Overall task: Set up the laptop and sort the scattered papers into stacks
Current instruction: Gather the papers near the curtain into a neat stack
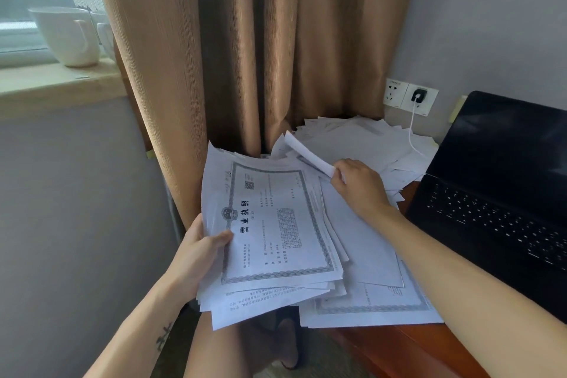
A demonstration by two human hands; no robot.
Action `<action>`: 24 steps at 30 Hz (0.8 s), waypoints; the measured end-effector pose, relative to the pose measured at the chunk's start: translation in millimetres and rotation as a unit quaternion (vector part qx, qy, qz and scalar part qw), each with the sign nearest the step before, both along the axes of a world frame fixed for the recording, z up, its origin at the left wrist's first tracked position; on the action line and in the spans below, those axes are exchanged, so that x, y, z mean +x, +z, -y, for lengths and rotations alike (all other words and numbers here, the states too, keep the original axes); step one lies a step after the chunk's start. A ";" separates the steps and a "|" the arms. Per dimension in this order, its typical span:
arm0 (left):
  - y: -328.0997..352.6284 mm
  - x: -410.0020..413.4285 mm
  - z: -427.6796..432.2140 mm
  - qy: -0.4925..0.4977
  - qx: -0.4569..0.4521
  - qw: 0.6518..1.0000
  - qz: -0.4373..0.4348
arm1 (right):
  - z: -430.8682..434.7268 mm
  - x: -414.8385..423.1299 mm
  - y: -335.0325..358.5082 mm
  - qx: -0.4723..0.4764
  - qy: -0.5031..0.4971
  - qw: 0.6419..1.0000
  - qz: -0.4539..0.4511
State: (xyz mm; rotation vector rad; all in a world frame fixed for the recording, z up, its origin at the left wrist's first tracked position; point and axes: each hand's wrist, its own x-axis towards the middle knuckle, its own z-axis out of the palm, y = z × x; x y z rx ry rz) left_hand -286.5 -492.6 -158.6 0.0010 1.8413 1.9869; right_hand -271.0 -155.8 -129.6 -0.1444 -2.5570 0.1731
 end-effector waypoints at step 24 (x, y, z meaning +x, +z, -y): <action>15.2 -4.5 -16.3 -0.075 -0.044 0.996 -0.026 | 52.5 63.2 -8.3 -0.060 0.084 0.955 0.279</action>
